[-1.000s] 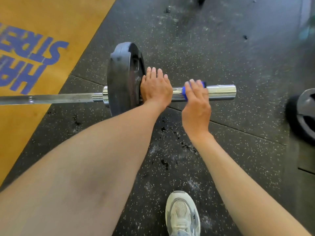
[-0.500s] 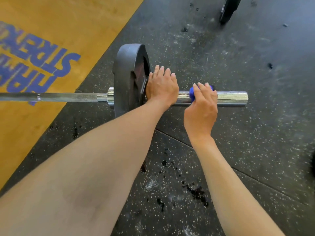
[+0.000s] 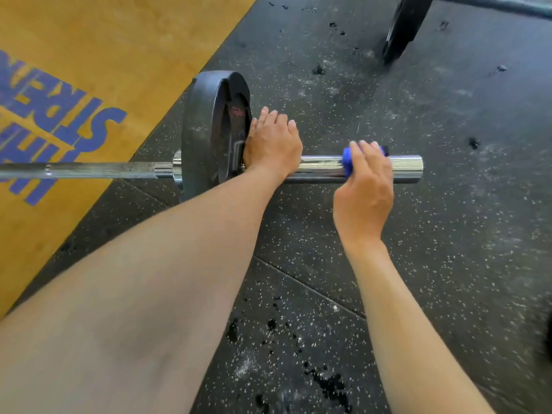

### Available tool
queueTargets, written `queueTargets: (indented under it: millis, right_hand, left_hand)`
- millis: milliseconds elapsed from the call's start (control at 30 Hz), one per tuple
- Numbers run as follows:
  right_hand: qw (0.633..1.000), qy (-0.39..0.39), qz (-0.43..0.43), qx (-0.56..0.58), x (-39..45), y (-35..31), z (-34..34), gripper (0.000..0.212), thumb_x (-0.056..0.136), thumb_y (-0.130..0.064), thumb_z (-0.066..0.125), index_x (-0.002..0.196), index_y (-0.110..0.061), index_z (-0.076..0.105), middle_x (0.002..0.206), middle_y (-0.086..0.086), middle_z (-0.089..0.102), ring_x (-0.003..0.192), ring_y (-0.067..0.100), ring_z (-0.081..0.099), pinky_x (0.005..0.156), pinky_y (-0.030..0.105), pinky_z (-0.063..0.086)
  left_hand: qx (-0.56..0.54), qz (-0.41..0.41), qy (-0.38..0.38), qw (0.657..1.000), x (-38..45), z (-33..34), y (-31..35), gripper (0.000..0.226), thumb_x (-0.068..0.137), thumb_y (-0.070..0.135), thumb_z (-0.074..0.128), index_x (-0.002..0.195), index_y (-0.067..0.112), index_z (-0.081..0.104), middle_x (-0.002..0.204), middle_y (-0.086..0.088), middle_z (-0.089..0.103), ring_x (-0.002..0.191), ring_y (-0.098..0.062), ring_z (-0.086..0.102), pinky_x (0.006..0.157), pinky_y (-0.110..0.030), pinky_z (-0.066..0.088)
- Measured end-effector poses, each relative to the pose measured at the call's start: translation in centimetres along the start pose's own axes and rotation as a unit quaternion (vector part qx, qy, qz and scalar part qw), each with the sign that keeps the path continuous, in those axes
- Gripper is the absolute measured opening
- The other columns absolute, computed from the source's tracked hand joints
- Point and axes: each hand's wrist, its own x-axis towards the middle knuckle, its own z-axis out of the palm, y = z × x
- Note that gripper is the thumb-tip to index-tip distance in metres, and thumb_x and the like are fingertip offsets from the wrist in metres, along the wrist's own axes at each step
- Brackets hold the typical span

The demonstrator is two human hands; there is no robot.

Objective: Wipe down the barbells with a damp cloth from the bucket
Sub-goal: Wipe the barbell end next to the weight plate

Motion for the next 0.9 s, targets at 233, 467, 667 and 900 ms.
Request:
queueTargets:
  millis: [233, 467, 667, 900]
  right_hand:
    - [0.993, -0.041, -0.109, 0.006, -1.1, -1.3, 1.0, 0.05, 0.089, 0.011, 0.055, 0.136, -0.006, 0.061, 0.142, 0.01, 0.059, 0.139, 0.029, 0.048, 0.118, 0.047, 0.036]
    - [0.994, -0.035, -0.106, 0.01, -3.4, -3.2, 0.8, 0.055, 0.085, 0.015, 0.054, 0.137, -0.004, 0.061, 0.144, 0.012, 0.058, 0.141, 0.03, 0.046, 0.118, 0.048, 0.034]
    - [0.998, -0.028, -0.051, 0.012, -5.9, -3.4, -0.7, 0.055, 0.086, 0.017, 0.054, 0.137, -0.003, 0.06, 0.143, 0.011, 0.058, 0.141, 0.031, 0.045, 0.121, 0.047, 0.03]
    - [1.0, -0.022, -0.004, -0.017, -9.2, -2.3, -4.0, 0.049, 0.091, 0.012, 0.052, 0.137, -0.003, 0.06, 0.142, 0.011, 0.059, 0.14, 0.031, 0.046, 0.123, 0.041, 0.026]
  left_hand:
    - [-0.004, -0.005, -0.001, 1.0, 0.1, 0.0, 0.3, 0.051, 0.11, 0.031, 0.02, 0.142, 0.009, 0.054, 0.156, -0.007, 0.046, 0.154, -0.023, 0.022, 0.126, -0.042, 0.015]
    - [0.006, -0.012, 0.012, 1.0, -1.6, 0.2, 0.3, 0.053, 0.11, 0.032, 0.018, 0.133, 0.01, 0.061, 0.148, -0.008, 0.054, 0.152, -0.024, 0.029, 0.127, -0.041, 0.011]
    - [0.019, 0.004, 0.04, 0.999, -4.9, 0.7, 0.0, 0.054, 0.109, 0.032, 0.019, 0.131, 0.01, 0.062, 0.145, -0.008, 0.058, 0.149, -0.026, 0.033, 0.127, -0.041, 0.011]
    - [0.057, 0.027, 0.061, 0.996, -10.6, 1.1, -0.4, 0.058, 0.108, 0.036, 0.015, 0.13, 0.012, 0.063, 0.143, -0.008, 0.059, 0.146, -0.025, 0.038, 0.127, -0.043, 0.011]
